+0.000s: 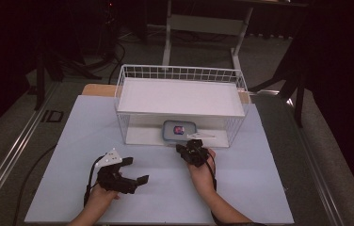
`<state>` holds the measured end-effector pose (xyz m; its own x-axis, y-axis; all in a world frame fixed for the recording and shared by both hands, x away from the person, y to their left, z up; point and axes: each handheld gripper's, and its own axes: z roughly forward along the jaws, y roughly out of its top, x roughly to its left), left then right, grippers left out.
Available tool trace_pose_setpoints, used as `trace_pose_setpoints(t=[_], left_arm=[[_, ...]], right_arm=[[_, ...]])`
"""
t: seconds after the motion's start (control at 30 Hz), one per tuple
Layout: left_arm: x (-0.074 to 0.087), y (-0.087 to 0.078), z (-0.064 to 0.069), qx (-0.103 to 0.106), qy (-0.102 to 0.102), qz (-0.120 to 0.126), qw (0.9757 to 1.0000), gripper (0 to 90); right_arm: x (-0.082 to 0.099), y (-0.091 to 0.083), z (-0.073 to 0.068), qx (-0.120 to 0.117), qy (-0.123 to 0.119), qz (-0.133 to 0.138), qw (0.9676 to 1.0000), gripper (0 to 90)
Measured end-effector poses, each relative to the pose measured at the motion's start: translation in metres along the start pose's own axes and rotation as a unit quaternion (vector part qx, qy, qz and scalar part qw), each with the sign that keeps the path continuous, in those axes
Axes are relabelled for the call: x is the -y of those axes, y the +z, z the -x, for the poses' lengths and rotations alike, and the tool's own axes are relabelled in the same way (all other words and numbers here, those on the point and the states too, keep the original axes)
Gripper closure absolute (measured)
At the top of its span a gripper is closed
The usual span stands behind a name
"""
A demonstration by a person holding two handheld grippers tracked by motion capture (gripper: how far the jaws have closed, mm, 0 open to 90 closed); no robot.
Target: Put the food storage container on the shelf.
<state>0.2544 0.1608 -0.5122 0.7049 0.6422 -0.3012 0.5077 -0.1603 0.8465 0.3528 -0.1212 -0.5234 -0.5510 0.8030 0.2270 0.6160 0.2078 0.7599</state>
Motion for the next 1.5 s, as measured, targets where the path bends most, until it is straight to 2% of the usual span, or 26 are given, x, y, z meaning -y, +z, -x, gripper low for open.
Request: trace_pose_setpoints(t=[0.27, 0.47, 0.7, 0.83, 1.0, 1.1, 1.13, 1.27, 1.33, 1.43, 1.5], left_arm=[[0.001, -0.002, -0.004, -0.002, -0.008, 0.005, 1.0000, 1.3], [0.003, -0.003, -0.006, -0.013, 0.002, 0.005, 0.9999, 1.4], [0.004, -0.006, -0.008, -0.011, -0.007, 0.010, 0.9999, 1.3], [0.004, -0.007, -0.007, -0.008, -0.004, 0.010, 0.9999, 1.3], [0.005, -0.008, -0.006, -0.007, -0.004, 0.012, 0.9999, 1.3], [0.005, -0.008, -0.006, -0.007, -0.004, 0.013, 0.9999, 1.3], [0.005, -0.009, -0.006, -0.007, -0.004, 0.011, 0.9999, 1.3], [0.006, -0.008, -0.007, -0.008, -0.004, 0.010, 0.9999, 1.3], [0.006, -0.008, -0.007, -0.006, -0.006, 0.011, 0.9999, 1.3], [0.006, -0.008, -0.007, -0.007, -0.007, 0.009, 0.9999, 1.3], [0.006, -0.007, -0.006, -0.007, -0.005, 0.009, 0.9999, 1.3]], right_arm=[[-0.008, 0.008, 0.007, 0.017, 0.015, 0.013, 0.9997, 89.9], [-0.014, 0.014, 0.011, 0.020, 0.021, 0.015, 0.9995, 89.9], [-0.022, 0.024, 0.007, 0.022, 0.013, 0.012, 0.9996, 89.9], [-0.025, 0.027, 0.007, 0.025, 0.005, 0.015, 0.9996, 89.9], [-0.032, 0.032, 0.012, 0.030, 0.020, 0.023, 0.9991, 89.9], [-0.035, 0.033, 0.015, 0.036, 0.038, 0.022, 0.9984, 89.9], [-0.035, 0.033, 0.017, 0.039, 0.031, 0.026, 0.9984, 89.9], [-0.037, 0.035, 0.022, 0.043, 0.038, 0.025, 0.9980, 89.9], [-0.037, 0.036, 0.022, 0.050, 0.031, 0.023, 0.9980, 89.9], [-0.036, 0.036, 0.024, 0.048, 0.040, 0.023, 0.9978, 89.9], [-0.036, 0.036, 0.024, 0.051, 0.036, 0.021, 0.9978, 89.9]])
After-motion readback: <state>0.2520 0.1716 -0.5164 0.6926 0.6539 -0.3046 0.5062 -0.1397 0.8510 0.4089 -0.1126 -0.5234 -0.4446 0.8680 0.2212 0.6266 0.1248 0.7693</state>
